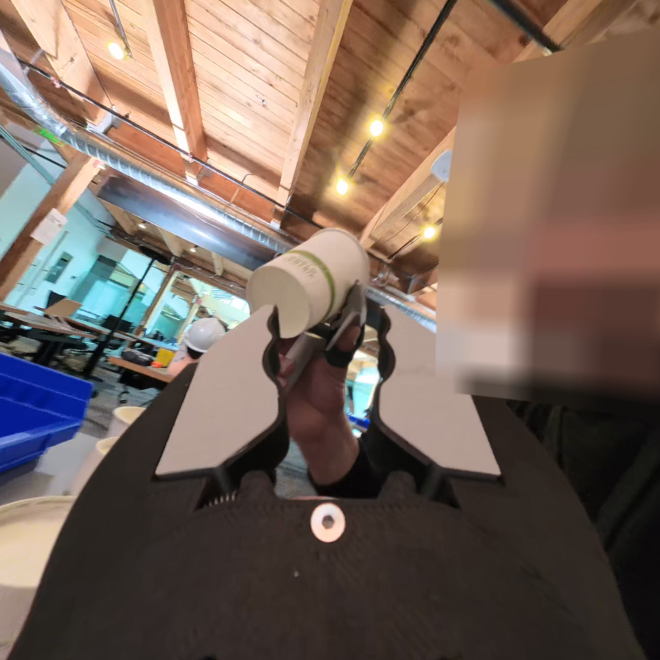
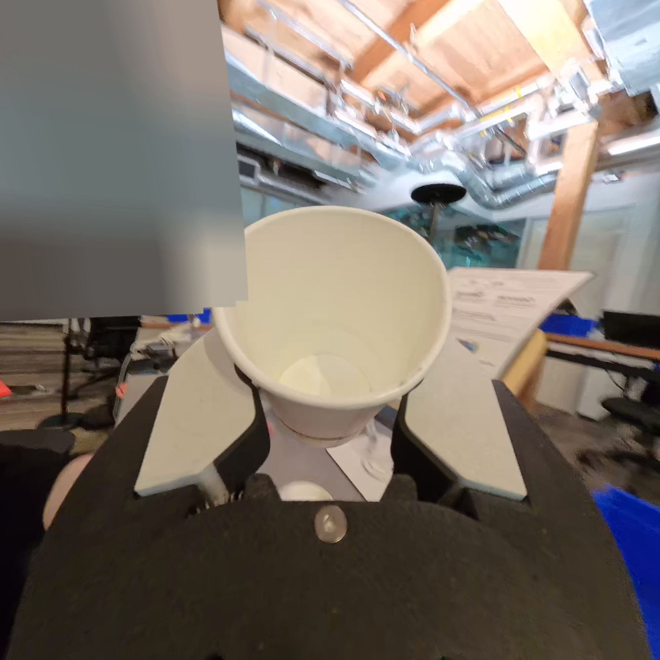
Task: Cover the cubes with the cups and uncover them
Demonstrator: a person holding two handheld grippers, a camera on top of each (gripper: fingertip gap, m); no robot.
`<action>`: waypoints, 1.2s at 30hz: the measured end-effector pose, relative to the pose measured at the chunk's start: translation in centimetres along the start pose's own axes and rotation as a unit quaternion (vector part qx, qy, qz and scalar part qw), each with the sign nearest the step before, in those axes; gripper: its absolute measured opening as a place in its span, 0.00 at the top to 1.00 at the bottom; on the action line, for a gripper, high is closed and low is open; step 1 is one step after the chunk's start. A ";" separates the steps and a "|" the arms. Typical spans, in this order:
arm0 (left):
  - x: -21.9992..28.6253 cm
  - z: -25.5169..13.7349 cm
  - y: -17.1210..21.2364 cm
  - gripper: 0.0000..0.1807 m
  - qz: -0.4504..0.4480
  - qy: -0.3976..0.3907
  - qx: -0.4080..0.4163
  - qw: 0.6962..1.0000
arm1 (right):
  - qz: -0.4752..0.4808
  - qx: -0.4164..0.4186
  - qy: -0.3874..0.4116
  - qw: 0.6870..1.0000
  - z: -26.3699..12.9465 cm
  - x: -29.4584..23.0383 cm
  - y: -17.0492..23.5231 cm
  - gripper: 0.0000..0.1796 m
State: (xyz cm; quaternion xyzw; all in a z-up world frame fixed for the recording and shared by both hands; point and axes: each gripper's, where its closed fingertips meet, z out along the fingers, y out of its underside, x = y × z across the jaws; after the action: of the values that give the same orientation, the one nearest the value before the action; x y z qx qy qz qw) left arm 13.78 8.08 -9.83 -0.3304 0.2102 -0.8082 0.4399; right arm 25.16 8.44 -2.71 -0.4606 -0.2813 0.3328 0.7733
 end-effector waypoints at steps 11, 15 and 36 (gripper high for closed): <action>-1.9 -1.6 1.1 1.00 0.250 -0.143 -0.195 0.938 | -0.001 -0.238 0.179 0.955 -10.1 11.6 7.8 0.52; -2.9 -2.1 1.3 1.00 0.286 -0.178 -0.230 0.913 | 0.016 -0.297 0.200 0.933 -11.4 12.7 11.6 0.51; -5.7 -3.5 2.5 0.73 0.283 -0.222 -0.309 0.880 | 0.008 -0.335 0.212 0.918 -12.4 12.2 12.8 0.37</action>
State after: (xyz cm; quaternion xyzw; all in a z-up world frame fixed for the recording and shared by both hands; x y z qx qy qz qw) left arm 14.97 11.78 -15.83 -0.5469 0.4304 -0.4489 0.5605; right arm 38.63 15.87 -17.81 -0.7547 -0.2021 0.1196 0.6127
